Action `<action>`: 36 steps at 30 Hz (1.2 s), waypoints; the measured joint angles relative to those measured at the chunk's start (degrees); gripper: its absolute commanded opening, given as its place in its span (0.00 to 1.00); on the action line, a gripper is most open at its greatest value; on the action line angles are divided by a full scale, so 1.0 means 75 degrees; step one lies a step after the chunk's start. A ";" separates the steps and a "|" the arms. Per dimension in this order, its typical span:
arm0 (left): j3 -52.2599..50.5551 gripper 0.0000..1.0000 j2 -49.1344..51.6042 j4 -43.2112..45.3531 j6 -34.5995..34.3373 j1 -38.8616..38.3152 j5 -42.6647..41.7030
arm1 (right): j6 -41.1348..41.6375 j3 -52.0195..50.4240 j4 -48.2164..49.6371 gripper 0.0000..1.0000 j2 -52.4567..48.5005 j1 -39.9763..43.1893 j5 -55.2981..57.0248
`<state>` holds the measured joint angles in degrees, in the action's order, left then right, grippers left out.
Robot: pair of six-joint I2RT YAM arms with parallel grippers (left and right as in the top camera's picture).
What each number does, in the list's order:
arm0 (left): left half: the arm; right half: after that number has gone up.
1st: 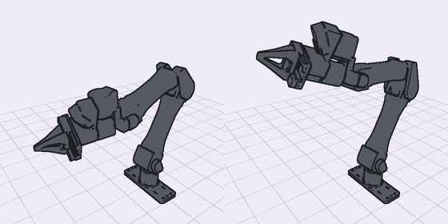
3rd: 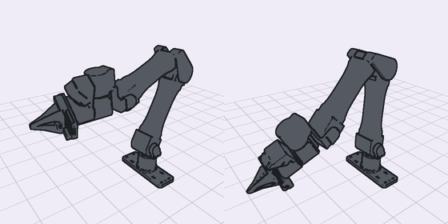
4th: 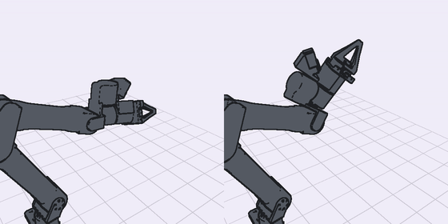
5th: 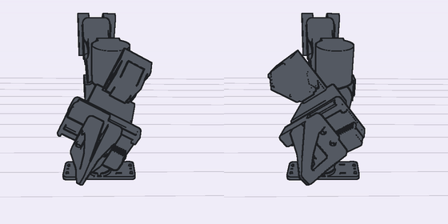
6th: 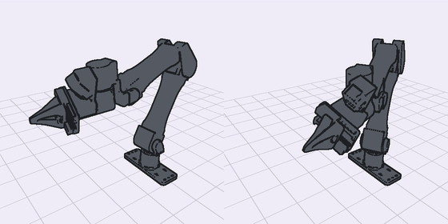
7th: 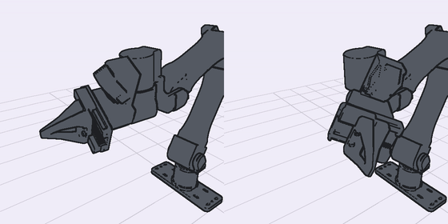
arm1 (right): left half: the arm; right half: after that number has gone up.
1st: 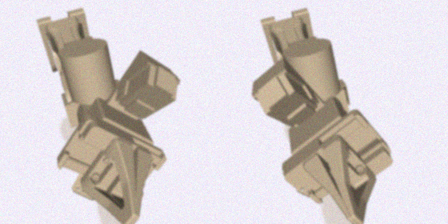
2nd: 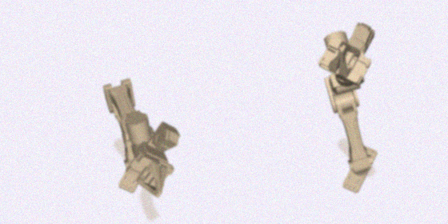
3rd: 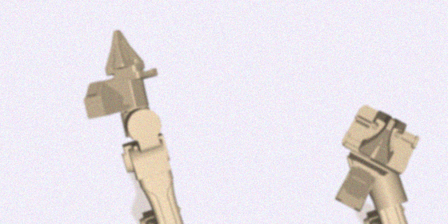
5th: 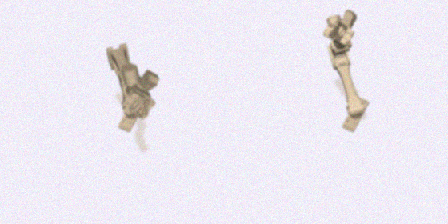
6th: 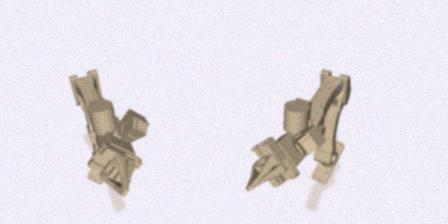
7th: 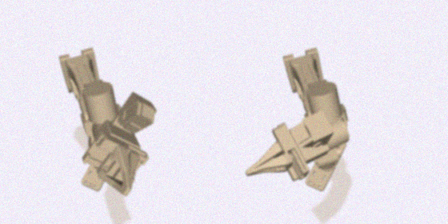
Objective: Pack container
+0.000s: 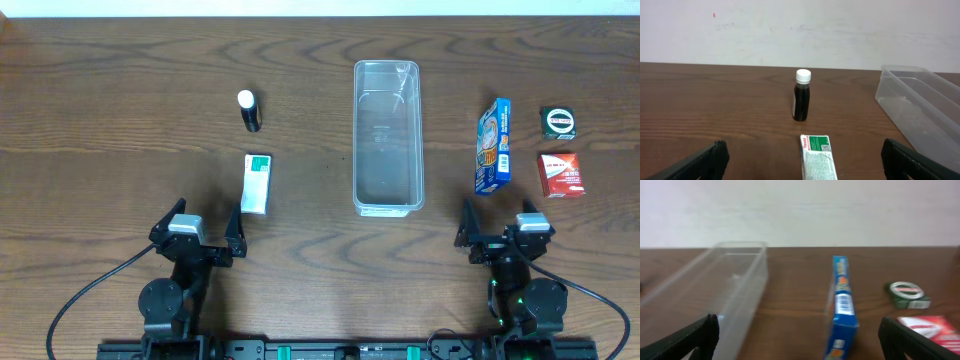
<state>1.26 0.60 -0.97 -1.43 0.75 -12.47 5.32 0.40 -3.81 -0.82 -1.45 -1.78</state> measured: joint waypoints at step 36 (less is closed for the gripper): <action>0.0003 0.98 -0.0003 -0.0009 0.0000 0.0000 0.0029 | -0.0580 1.1275 -0.6784 0.99 -0.9710 0.0711 0.0210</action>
<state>1.28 0.58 -1.04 -1.43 0.75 -12.25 0.97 84.97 -54.70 -73.65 3.88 -0.21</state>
